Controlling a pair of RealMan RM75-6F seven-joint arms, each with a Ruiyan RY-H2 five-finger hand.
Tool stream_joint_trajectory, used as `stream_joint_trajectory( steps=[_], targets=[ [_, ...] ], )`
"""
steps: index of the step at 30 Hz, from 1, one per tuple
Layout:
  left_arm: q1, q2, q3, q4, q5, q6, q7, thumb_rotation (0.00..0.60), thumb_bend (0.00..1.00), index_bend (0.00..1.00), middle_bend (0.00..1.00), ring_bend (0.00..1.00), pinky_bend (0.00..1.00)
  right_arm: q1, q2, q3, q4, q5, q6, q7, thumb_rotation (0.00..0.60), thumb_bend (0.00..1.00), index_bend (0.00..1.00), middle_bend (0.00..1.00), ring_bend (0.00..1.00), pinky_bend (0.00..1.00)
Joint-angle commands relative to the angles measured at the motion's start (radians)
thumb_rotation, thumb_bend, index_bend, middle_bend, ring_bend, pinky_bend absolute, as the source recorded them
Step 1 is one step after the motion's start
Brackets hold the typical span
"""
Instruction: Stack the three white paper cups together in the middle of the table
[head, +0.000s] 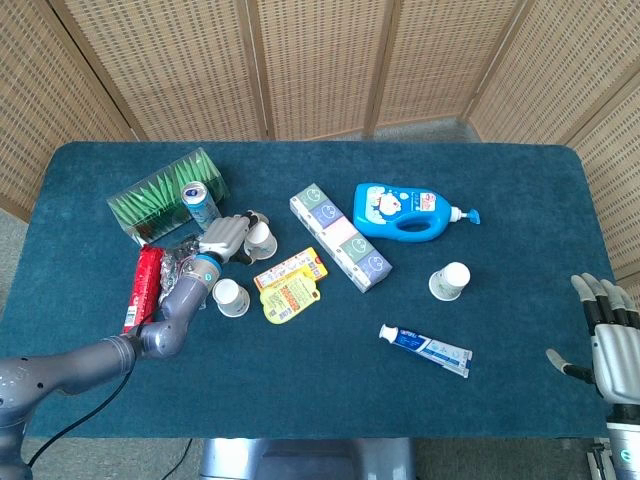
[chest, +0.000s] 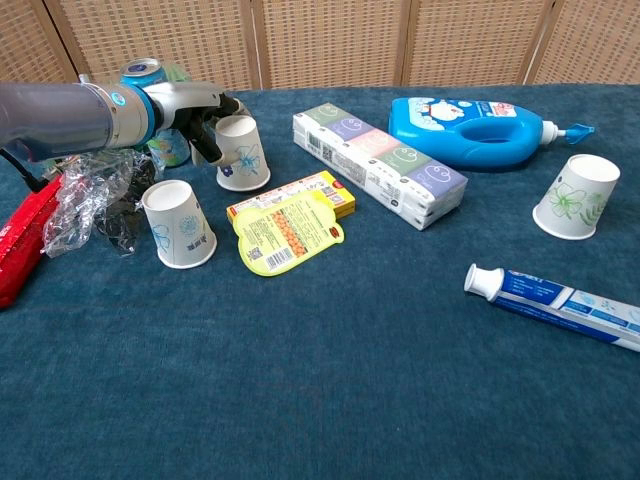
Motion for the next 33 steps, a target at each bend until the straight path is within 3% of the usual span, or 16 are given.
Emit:
stream_joint_trajectory(
  steps=[1,20,33],
  targets=[
    [0.015,0.036,-0.009,-0.048,0.022,0.016,-0.017,0.6,0.52,0.24,0.21,0.26,0.52,0.001,0.0,0.0,-0.001,0.0,-0.001,-0.001,0.6,0.15,0.0,0.0,0.0,0.11],
    [0.155,0.391,-0.041,-0.483,0.232,0.062,-0.191,0.6,0.52,0.24,0.21,0.26,0.52,0.022,-0.012,0.004,-0.029,0.002,-0.023,-0.052,0.6,0.15,0.0,0.0,0.0,0.11],
    [0.211,0.537,0.01,-0.62,0.359,-0.013,-0.292,0.6,0.52,0.24,0.21,0.26,0.52,0.025,-0.018,0.0,-0.036,0.002,-0.027,-0.064,0.6,0.15,0.0,0.0,0.0,0.11]
  ],
)
